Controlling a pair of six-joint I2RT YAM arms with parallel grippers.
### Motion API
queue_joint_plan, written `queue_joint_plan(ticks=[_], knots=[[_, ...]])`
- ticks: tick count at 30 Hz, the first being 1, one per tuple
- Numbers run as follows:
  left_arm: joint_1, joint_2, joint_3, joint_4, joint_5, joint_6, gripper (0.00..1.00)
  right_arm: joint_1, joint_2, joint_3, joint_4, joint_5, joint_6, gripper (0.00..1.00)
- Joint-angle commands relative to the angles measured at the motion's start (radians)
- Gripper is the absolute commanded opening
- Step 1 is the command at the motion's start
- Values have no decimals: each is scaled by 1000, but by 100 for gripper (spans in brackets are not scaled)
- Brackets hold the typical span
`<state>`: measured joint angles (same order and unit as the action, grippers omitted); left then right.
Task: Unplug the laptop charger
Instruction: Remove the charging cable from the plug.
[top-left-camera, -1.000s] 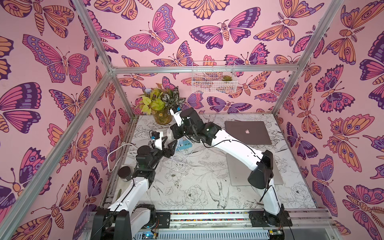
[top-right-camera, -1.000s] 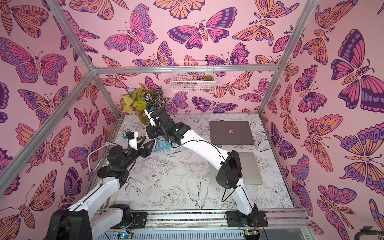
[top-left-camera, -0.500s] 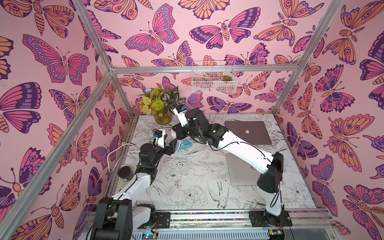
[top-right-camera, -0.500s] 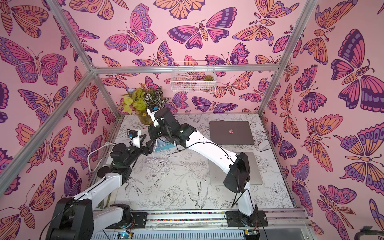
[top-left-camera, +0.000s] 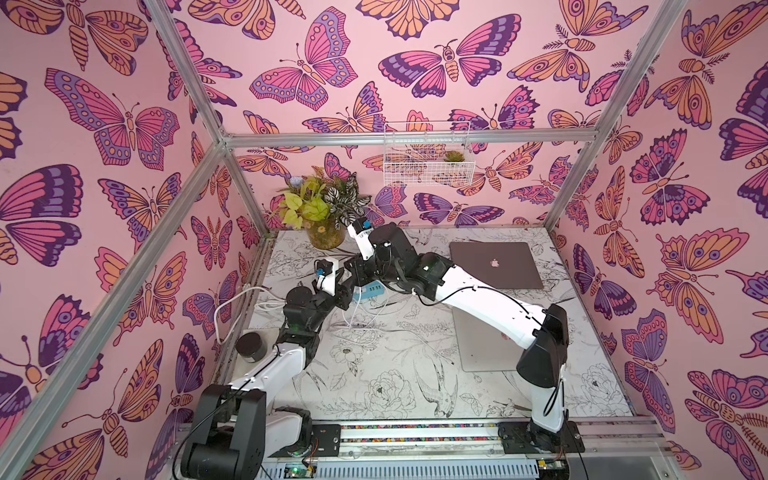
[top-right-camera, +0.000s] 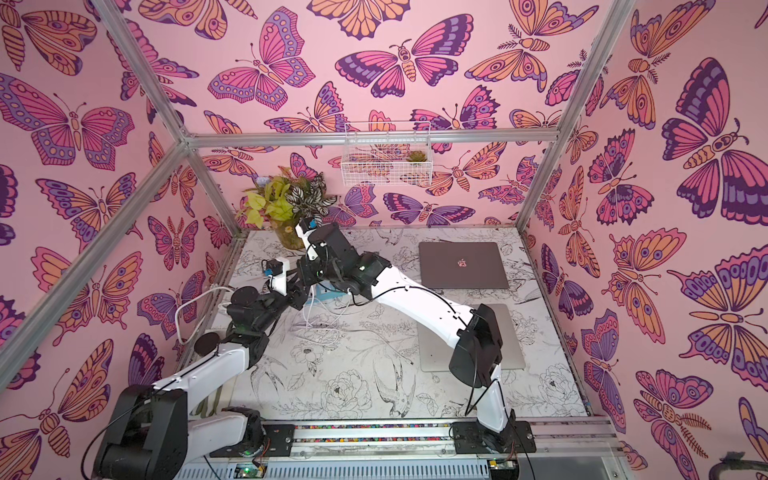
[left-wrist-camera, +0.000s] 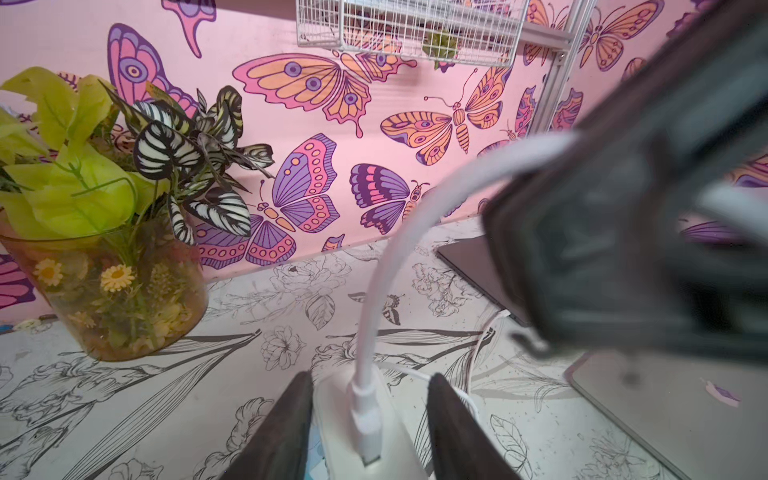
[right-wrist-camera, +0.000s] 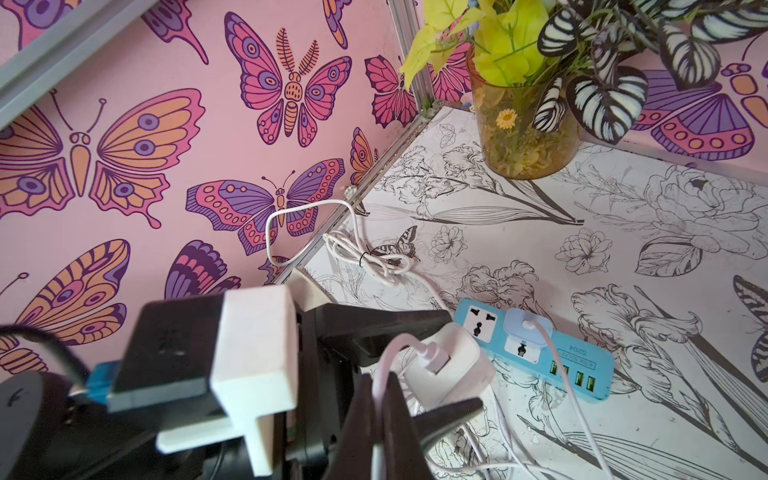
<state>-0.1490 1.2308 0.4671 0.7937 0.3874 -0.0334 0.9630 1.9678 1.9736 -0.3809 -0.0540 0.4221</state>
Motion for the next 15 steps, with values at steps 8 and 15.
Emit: queue_joint_plan(ticks=[8, 15], knots=[[-3, 7, -11, 22, -15, 37, 12, 8, -92, -23, 46, 29, -1, 0], [-2, 9, 4, -55, 33, 119, 0, 6, -111, 22, -8, 30, -67, 0]])
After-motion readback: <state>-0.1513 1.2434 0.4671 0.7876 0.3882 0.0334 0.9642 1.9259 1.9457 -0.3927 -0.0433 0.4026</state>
